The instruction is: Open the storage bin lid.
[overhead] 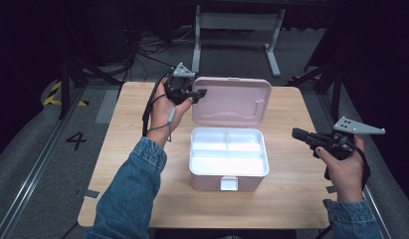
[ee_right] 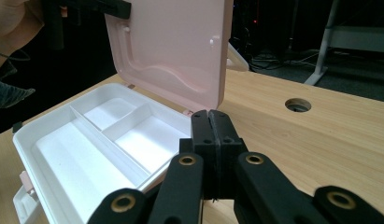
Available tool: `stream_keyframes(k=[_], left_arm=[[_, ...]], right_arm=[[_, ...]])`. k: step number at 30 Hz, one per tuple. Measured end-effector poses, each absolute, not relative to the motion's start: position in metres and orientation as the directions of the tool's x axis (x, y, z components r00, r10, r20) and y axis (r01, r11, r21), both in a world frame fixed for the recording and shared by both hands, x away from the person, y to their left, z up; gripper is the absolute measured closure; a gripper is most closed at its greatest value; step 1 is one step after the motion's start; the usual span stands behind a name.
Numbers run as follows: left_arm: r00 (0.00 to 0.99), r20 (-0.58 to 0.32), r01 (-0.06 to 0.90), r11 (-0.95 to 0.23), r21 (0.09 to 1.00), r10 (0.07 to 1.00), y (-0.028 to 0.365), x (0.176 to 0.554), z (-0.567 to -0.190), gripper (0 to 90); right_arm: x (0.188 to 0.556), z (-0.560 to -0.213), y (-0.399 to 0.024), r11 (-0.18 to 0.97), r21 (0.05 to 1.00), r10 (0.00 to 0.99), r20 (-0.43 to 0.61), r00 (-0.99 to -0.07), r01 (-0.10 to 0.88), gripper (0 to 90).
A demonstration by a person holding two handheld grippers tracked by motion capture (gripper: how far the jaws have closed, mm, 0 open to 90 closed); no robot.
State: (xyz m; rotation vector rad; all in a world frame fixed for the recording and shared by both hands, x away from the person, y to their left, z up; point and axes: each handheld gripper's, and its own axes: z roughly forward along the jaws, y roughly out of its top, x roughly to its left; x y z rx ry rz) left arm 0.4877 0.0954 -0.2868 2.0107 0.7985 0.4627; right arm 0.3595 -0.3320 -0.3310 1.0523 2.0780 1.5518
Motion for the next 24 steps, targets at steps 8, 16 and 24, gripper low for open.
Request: stream_keyframes(k=[8, 16, 24], left_arm=[[0.702, 0.003, 0.384, -0.382, 0.841, 0.712, 0.093, 0.500, -0.292, 64.2], [0.675, 0.002, 0.418, -0.385, 0.823, 0.738, 0.093, 0.514, -0.301, 64.9], [0.658, -0.015, 0.476, -0.400, 0.783, 0.753, 0.094, 0.531, -0.313, 67.5]], right_arm=[[0.360, -0.331, -0.333, 0.134, 0.926, 0.727, 0.150, -0.670, 0.352, 90.0], [0.361, -0.333, -0.334, 0.132, 0.924, 0.728, 0.155, -0.667, 0.358, 90.0], [0.363, -0.336, -0.339, 0.132, 0.919, 0.736, 0.160, -0.658, 0.371, 90.0]])
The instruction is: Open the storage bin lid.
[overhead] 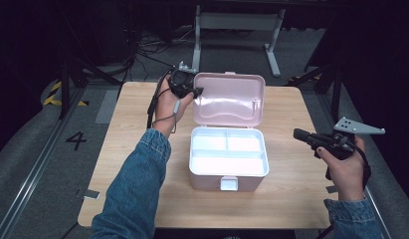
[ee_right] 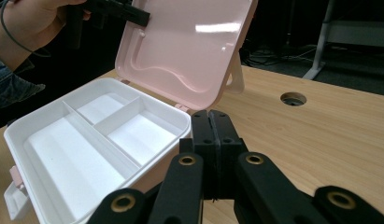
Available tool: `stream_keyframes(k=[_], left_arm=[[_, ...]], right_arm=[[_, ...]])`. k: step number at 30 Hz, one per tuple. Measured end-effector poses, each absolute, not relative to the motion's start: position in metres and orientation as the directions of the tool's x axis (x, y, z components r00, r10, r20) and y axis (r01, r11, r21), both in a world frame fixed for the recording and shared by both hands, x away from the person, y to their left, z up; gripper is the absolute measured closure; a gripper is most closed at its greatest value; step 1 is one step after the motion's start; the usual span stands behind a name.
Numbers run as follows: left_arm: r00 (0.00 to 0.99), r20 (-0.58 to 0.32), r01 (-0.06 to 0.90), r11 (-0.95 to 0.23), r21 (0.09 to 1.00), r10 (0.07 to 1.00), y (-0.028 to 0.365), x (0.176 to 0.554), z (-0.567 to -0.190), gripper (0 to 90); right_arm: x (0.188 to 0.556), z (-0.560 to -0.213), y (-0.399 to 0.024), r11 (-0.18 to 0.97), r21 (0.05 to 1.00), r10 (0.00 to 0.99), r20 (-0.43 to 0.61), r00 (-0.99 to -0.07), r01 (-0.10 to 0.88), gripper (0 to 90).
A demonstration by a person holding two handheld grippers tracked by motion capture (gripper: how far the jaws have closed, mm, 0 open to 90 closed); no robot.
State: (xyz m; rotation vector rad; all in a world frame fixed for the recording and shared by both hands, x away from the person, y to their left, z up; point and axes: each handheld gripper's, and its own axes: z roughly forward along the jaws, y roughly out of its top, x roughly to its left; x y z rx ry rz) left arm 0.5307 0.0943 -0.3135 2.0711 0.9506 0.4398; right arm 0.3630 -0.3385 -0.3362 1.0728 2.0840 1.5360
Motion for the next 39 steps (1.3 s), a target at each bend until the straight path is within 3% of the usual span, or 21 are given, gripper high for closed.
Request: stream_keyframes(k=[11, 27, 39], left_arm=[[0.639, -0.056, 0.540, -0.396, 0.743, 0.767, 0.095, 0.545, -0.331, 68.5], [0.625, -0.040, 0.588, -0.437, 0.680, 0.779, 0.090, 0.557, -0.350, 67.3], [0.601, -0.104, 0.648, -0.406, 0.644, 0.793, 0.092, 0.564, -0.368, 65.5]], right_arm=[[0.366, -0.340, -0.343, 0.130, 0.915, 0.738, 0.168, -0.653, 0.381, 90.0], [0.369, -0.343, -0.348, 0.124, 0.912, 0.742, 0.176, -0.647, 0.391, 90.0], [0.369, -0.343, -0.348, 0.124, 0.909, 0.741, 0.182, -0.647, 0.397, 90.0]])
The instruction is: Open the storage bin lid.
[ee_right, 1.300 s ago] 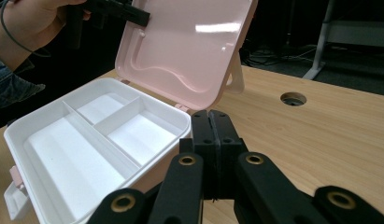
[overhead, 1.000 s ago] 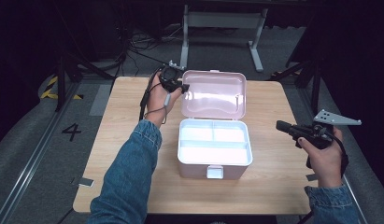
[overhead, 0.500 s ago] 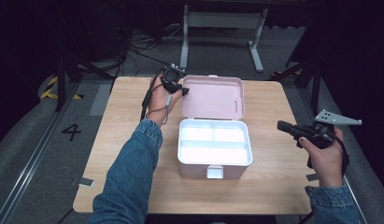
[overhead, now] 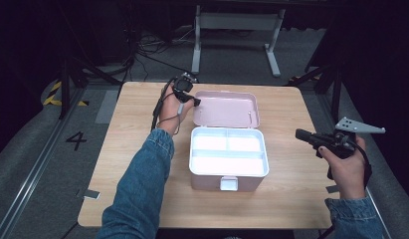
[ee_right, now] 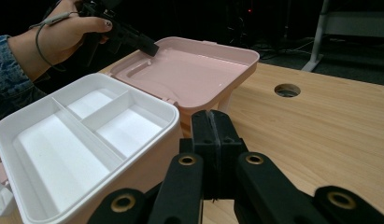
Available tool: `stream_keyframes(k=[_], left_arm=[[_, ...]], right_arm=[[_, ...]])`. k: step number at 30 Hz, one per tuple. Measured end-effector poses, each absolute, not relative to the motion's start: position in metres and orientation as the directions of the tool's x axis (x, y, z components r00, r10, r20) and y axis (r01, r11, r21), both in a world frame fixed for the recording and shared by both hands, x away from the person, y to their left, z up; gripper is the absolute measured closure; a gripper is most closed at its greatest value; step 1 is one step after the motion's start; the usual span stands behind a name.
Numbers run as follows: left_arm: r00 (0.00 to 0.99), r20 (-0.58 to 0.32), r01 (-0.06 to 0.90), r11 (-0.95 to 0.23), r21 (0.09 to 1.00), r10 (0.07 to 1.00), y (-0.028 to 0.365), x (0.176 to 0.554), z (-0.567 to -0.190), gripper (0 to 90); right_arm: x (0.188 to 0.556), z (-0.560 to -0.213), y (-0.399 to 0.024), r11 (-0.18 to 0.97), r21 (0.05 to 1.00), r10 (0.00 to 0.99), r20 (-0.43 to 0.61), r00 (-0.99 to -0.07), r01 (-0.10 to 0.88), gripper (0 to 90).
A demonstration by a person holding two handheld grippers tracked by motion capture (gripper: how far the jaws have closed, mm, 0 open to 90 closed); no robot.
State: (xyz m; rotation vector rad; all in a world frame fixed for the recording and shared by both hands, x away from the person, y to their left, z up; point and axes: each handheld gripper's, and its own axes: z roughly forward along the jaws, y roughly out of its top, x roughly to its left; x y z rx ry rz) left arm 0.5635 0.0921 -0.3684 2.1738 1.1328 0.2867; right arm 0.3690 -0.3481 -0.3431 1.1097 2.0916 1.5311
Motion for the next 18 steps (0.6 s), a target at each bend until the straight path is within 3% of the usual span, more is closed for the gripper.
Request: stream_keyframes(k=[4, 9, 18], left_arm=[[0.595, -0.149, 0.656, -0.370, 0.658, 0.790, 0.094, 0.562, -0.370, 59.2], [0.600, -0.109, 0.617, -0.372, 0.693, 0.792, 0.098, 0.556, -0.361, 51.3], [0.687, -0.088, 0.520, -0.403, 0.753, 0.722, 0.103, 0.525, -0.330, 47.8]], right_arm=[[0.369, -0.344, -0.348, 0.127, 0.909, 0.742, 0.178, -0.646, 0.396, 90.0], [0.369, -0.344, -0.347, 0.131, 0.909, 0.740, 0.176, -0.649, 0.396, 90.0], [0.370, -0.346, -0.345, 0.137, 0.905, 0.739, 0.176, -0.650, 0.402, 90.0]])
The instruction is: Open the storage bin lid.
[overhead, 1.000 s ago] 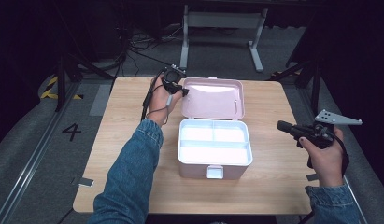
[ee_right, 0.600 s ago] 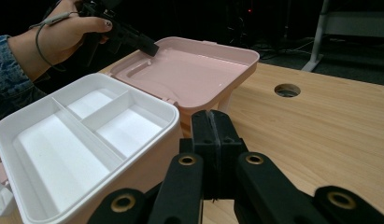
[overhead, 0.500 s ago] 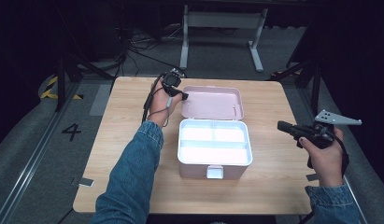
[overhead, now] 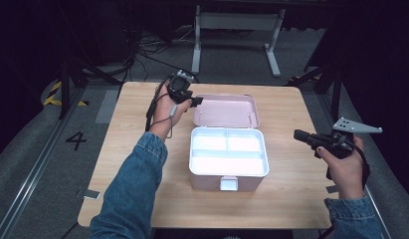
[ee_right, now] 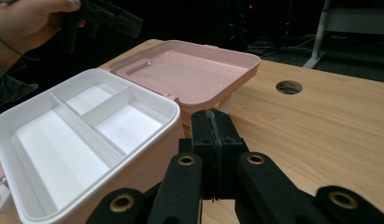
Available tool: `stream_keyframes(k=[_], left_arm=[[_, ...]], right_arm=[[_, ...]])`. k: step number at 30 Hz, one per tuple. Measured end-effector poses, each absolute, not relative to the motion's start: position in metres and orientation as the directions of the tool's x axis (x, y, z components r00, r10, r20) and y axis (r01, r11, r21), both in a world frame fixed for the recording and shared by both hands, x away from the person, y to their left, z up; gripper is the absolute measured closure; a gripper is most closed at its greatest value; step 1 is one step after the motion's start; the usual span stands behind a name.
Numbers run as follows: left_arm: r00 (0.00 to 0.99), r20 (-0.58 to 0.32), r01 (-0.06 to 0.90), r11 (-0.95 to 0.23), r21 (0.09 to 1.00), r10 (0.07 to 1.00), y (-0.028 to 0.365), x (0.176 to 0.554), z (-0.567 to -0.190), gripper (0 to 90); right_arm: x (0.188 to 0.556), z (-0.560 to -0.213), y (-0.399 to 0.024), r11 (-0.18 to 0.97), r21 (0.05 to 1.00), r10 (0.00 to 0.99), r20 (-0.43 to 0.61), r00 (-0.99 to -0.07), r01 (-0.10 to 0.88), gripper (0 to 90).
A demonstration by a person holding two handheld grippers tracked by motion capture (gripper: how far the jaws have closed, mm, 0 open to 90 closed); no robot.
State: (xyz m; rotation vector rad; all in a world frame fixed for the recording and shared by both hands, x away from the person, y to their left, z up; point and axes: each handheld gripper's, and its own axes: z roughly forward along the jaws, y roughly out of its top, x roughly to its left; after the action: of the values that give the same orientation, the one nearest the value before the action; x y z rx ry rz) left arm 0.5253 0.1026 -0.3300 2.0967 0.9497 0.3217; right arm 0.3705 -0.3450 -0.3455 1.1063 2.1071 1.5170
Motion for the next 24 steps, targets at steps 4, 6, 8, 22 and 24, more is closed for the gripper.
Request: stream_keyframes(k=[4, 6, 8, 22, 24], left_arm=[[0.732, -0.075, 0.461, -0.412, 0.786, 0.677, 0.109, 0.498, -0.311, 46.8], [0.748, -0.064, 0.442, -0.424, 0.791, 0.661, 0.113, 0.486, -0.303, 46.3], [0.767, -0.065, 0.426, -0.431, 0.795, 0.638, 0.118, 0.473, -0.297, 45.5], [0.771, -0.005, 0.402, -0.481, 0.779, 0.637, 0.167, 0.407, -0.286, 39.2], [0.737, 0.030, 0.415, -0.488, 0.768, 0.675, 0.178, 0.401, -0.289, 37.9]], right_arm=[[0.372, -0.346, -0.344, 0.143, 0.904, 0.738, 0.174, -0.652, 0.403, 88.7], [0.373, -0.346, -0.344, 0.146, 0.903, 0.739, 0.173, -0.652, 0.405, 86.8], [0.374, -0.346, -0.344, 0.146, 0.901, 0.737, 0.177, -0.652, 0.409, 81.2], [0.392, -0.346, -0.343, 0.144, 0.897, 0.737, 0.185, -0.651, 0.418, 58.4], [0.394, -0.347, -0.344, 0.144, 0.895, 0.739, 0.187, -0.648, 0.423, 55.6]])
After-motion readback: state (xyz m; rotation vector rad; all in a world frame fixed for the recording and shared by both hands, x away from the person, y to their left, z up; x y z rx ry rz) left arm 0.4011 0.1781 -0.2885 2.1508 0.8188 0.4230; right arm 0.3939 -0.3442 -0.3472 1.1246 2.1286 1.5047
